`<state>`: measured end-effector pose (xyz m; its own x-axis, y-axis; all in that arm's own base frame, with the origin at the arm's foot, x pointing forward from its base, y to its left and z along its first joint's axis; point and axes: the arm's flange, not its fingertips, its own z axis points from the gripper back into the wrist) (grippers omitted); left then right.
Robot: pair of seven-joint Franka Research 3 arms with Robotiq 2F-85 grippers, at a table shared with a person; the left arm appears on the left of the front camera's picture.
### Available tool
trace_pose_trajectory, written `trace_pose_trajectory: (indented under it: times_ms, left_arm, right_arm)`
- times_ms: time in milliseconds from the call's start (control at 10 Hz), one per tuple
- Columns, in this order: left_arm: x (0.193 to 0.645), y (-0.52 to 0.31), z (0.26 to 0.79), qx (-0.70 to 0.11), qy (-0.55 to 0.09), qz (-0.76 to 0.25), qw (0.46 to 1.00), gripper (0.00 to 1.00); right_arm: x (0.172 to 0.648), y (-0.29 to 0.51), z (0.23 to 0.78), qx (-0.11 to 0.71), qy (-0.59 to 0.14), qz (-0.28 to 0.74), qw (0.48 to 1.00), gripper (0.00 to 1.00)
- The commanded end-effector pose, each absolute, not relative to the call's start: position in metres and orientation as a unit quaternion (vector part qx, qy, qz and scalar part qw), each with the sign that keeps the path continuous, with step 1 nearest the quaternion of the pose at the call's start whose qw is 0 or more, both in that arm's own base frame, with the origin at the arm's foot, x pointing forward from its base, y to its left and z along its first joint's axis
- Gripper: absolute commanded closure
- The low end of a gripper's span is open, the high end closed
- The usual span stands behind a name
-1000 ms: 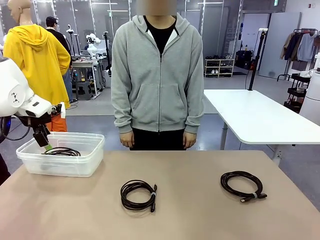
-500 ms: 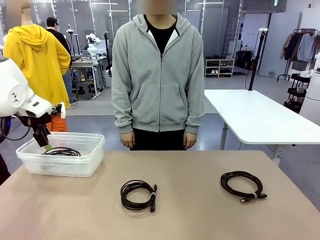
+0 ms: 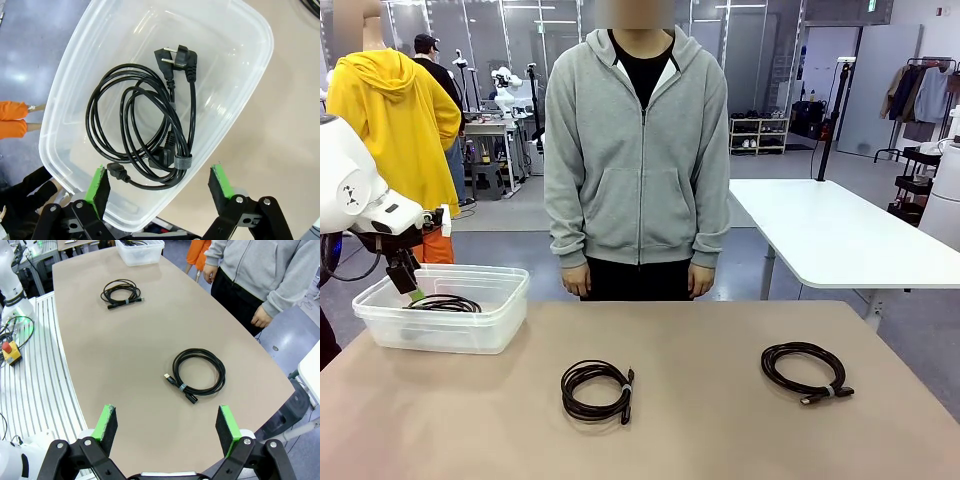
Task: Organize and store the cables.
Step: Place the USB Extension Cable into the Organizing box.
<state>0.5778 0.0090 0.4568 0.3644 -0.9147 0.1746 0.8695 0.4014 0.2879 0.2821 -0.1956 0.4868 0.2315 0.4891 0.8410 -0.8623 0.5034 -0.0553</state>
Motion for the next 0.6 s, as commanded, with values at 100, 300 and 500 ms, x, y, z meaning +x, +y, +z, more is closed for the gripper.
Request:
trace_pose_trajectory:
  times_ms: [100, 300, 500]
  left_arm:
    - [0.578, 0.0114, 0.4567, 0.074, -0.155, -0.54, 0.824, 0.0]
    - [0.578, 0.0114, 0.4567, 0.074, -0.155, -0.54, 0.824, 0.0]
    - [0.5778, 0.009, 0.4568, 0.073, -0.154, -0.542, 0.823, 0.0]
  right_arm:
    - [0.2808, -0.1933, 0.4881, 0.219, -0.432, 0.446, 0.753, 0.0]
    - [0.2808, -0.1933, 0.4881, 0.219, -0.432, 0.446, 0.753, 0.0]
    - [0.2808, -0.1933, 0.4881, 0.219, -0.432, 0.446, 0.753, 0.0]
